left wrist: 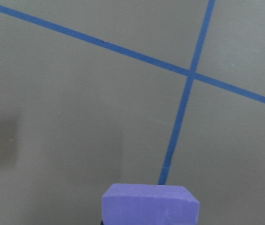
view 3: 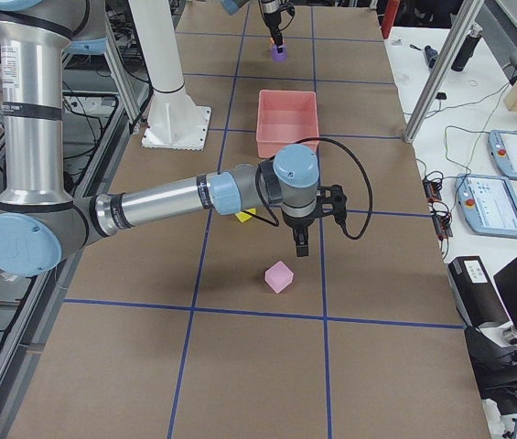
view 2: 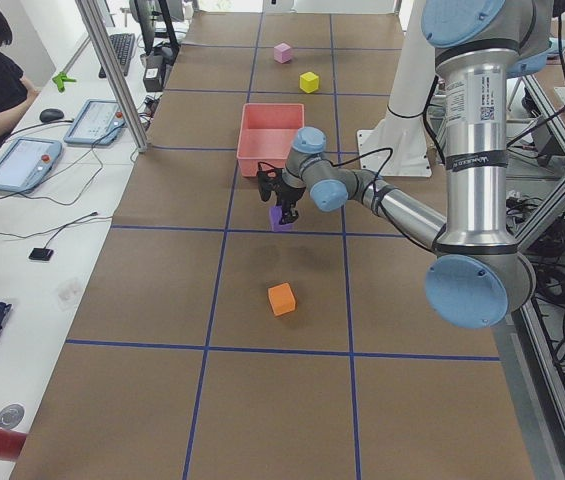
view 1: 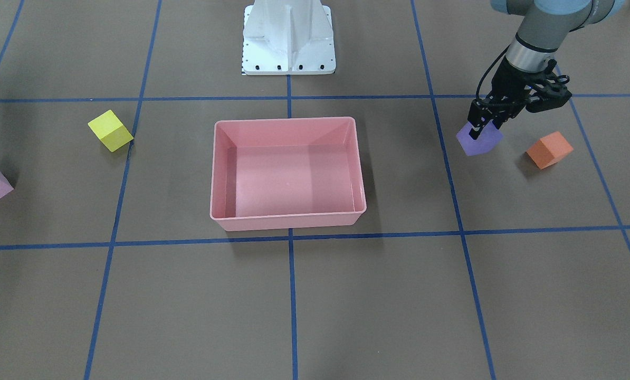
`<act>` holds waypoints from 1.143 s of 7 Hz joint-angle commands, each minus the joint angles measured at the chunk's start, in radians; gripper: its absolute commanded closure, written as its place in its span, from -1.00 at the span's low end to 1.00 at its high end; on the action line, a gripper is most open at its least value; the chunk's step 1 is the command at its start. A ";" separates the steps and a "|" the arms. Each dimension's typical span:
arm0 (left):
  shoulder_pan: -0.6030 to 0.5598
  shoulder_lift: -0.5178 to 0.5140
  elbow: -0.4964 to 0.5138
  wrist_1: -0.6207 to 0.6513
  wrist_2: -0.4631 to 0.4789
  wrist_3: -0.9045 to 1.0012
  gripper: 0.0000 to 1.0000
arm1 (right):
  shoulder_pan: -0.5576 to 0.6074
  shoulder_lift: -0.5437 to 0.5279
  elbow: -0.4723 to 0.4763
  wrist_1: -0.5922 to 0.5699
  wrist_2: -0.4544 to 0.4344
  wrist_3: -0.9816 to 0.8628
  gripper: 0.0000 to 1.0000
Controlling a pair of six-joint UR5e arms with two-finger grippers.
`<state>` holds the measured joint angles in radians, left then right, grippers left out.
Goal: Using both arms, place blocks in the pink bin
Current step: 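Lower the left gripper onto the purple block and close it, then carry purple block into bin with left gripper while right reaches yellow block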
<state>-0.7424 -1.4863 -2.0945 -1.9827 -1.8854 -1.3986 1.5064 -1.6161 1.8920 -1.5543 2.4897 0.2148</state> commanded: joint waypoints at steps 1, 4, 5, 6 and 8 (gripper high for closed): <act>-0.040 -0.126 -0.053 0.193 -0.043 0.000 1.00 | -0.110 0.008 0.004 0.157 0.084 0.306 -1.00; -0.034 -0.500 -0.099 0.616 -0.044 -0.081 1.00 | -0.304 0.024 -0.002 0.398 -0.018 0.365 -1.00; -0.026 -0.628 -0.073 0.698 -0.044 -0.155 1.00 | -0.401 0.028 0.022 0.396 -0.135 0.367 -1.00; 0.010 -0.720 -0.058 0.747 -0.044 -0.219 1.00 | -0.491 0.033 0.038 0.396 -0.237 0.373 -0.99; 0.116 -0.875 0.041 0.759 -0.032 -0.342 1.00 | -0.615 0.033 0.039 0.419 -0.296 0.389 -0.99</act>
<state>-0.6787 -2.2661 -2.1123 -1.2359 -1.9231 -1.6712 0.9677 -1.5839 1.9306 -1.1522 2.2265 0.5908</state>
